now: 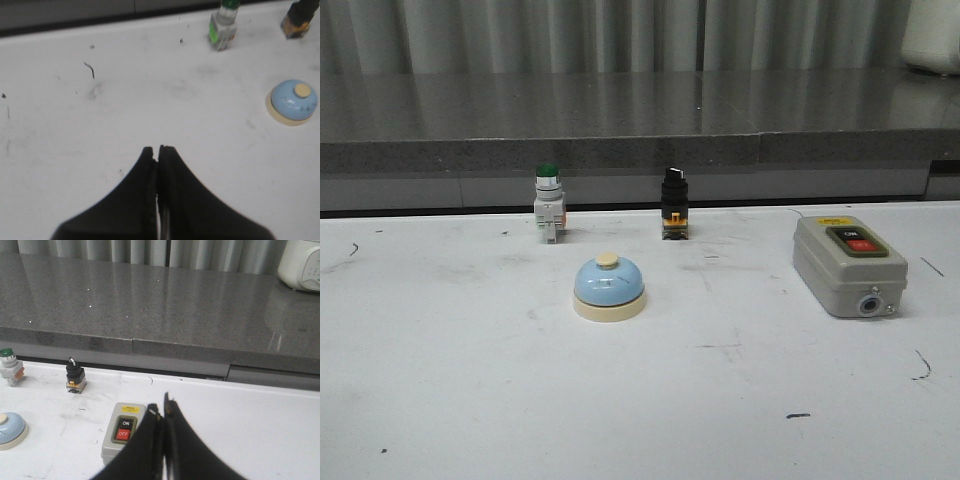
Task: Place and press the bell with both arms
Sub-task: 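Open the left gripper and lift it away from the bell, then move the right gripper over the bell's cream button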
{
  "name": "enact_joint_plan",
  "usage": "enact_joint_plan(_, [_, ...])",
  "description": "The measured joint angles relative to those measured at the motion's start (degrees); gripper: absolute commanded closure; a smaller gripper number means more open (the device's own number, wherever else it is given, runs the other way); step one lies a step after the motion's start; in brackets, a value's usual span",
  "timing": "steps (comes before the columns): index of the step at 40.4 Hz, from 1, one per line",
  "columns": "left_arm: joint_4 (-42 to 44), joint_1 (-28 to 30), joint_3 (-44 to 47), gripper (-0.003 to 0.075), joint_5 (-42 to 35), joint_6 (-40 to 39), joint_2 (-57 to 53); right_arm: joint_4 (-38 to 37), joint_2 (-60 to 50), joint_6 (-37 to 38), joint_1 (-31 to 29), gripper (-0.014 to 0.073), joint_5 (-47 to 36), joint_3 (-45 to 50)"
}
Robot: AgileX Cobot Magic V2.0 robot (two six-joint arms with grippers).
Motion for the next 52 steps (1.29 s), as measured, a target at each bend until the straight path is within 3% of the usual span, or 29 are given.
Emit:
enact_joint_plan(10, [-0.4, 0.0, 10.2, 0.074, -2.2, 0.0, -28.4, 0.0, 4.8, 0.0, 0.0, 0.0655, 0.5, 0.0])
enact_joint_plan(17, [-0.5, 0.0, 13.0, 0.074, 0.1, 0.0, -39.4, 1.5, 12.5, 0.0, 0.0, 0.0655, -0.9, -1.6])
enact_joint_plan(24, [-0.6, 0.0, 13.5, 0.074, 0.5, 0.0, -42.3, 2.0, 24.7, 0.0, 5.2, 0.0655, -3.7, -6.0])
enact_joint_plan(37, [-0.6, 0.0, 13.5, 0.074, 0.6, 0.0, -42.4, 2.1, 54.3, 0.0, 23.3, 0.0655, -9.0, -19.4])
enact_joint_plan(52, [-0.6, 0.0, 13.5, 0.074, 0.7, 0.0, -42.4, 2.3, 77.8, 0.0, 31.1, 0.0655, -8.3, -38.0])
